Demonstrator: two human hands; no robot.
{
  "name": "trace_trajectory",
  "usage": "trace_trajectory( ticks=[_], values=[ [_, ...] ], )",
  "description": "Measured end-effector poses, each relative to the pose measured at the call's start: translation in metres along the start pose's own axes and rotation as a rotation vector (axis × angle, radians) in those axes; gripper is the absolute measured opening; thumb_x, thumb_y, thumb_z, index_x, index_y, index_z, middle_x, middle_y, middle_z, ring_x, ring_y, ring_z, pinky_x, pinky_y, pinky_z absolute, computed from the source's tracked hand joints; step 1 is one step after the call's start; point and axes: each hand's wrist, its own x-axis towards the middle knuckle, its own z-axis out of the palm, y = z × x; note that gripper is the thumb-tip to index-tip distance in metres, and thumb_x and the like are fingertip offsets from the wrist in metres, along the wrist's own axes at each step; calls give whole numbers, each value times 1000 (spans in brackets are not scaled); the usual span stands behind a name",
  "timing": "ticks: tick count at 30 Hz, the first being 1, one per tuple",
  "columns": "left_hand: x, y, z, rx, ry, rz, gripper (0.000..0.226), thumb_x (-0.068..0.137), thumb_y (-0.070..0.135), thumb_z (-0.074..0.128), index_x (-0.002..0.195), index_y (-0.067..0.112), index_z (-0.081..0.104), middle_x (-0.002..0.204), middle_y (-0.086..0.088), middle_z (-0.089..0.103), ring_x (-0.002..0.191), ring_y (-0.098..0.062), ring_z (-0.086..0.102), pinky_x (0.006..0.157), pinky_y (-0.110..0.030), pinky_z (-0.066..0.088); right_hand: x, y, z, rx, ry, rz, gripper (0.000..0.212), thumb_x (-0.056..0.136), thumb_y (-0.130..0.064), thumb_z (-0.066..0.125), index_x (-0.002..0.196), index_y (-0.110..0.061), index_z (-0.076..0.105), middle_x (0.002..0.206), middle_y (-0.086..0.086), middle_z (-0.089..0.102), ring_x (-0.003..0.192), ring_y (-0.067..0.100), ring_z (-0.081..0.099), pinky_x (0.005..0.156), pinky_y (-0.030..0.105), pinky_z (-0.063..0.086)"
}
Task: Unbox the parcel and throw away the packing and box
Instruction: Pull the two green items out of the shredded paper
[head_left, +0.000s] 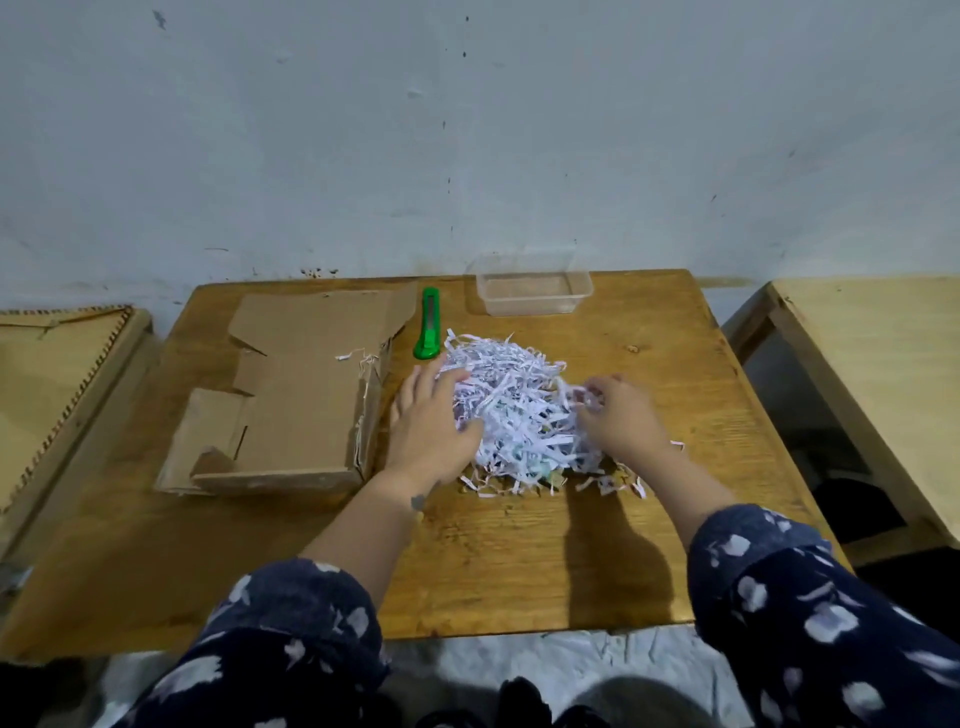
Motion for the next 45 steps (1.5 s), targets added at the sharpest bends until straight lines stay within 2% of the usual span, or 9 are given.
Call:
trace_trajectory(
  ticks=[3,7,16,22,28,33,36,40,45],
  values=[
    [6,14,-1,-65,157,159,40,86,23,48,125,31,51,152,10,32,145,-14,15,117,-44,8,-3,-18,-3,12,90,-114,26,84,-22,55,108,-30,59,124,-1,54,122,25,45,107,47,33],
    [14,30,6,95,-25,285,26,94,35,41,114,34,57,135,13,53,140,-11,31,119,-51,3,-7,-35,11,136,60,-247,21,78,-9,52,83,-29,56,91,-7,58,93,20,53,91,41,43],
    [3,-3,3,326,-170,55,61,86,43,55,141,27,36,158,5,19,149,-18,-2,116,-56,-3,-19,2,19,-155,-61,-170,15,81,-20,52,89,-25,64,105,-3,59,109,24,51,93,40,33],
    [-1,10,11,276,17,211,50,94,50,41,140,31,39,155,10,29,148,-13,6,118,-49,-6,-19,-14,17,-87,190,-293,18,85,-20,50,97,-26,63,112,-4,60,112,23,47,95,38,29],
    [0,14,19,415,-177,90,77,93,59,39,154,22,9,162,5,8,149,-15,-9,117,-56,-8,-19,-29,35,-258,-56,-328,35,98,-33,35,129,-29,50,134,-2,48,123,25,46,100,45,29],
    [-10,7,16,489,-223,50,82,91,58,42,154,18,9,163,0,2,148,-18,-14,116,-57,-7,-12,-35,27,-437,163,-157,41,97,-38,29,111,-17,62,119,6,59,114,29,48,99,45,30],
    [-14,5,16,500,-234,72,80,91,56,42,153,17,10,163,0,4,148,-17,-15,117,-57,-8,-4,-50,22,-390,235,-266,33,95,-40,38,104,-21,63,114,1,60,108,25,48,91,40,33],
    [-15,5,17,494,-244,67,79,91,54,42,154,18,10,163,0,3,148,-18,-15,117,-56,-8,11,-74,27,-383,17,-380,29,95,-41,44,110,-28,65,119,-2,63,116,23,48,94,39,31],
    [-13,5,12,449,-252,46,89,88,54,49,154,16,3,163,1,2,149,-17,-9,119,-51,-2,27,-79,41,-529,-63,-190,33,87,-35,57,119,-25,60,122,2,61,121,27,47,100,46,29]
  ],
)
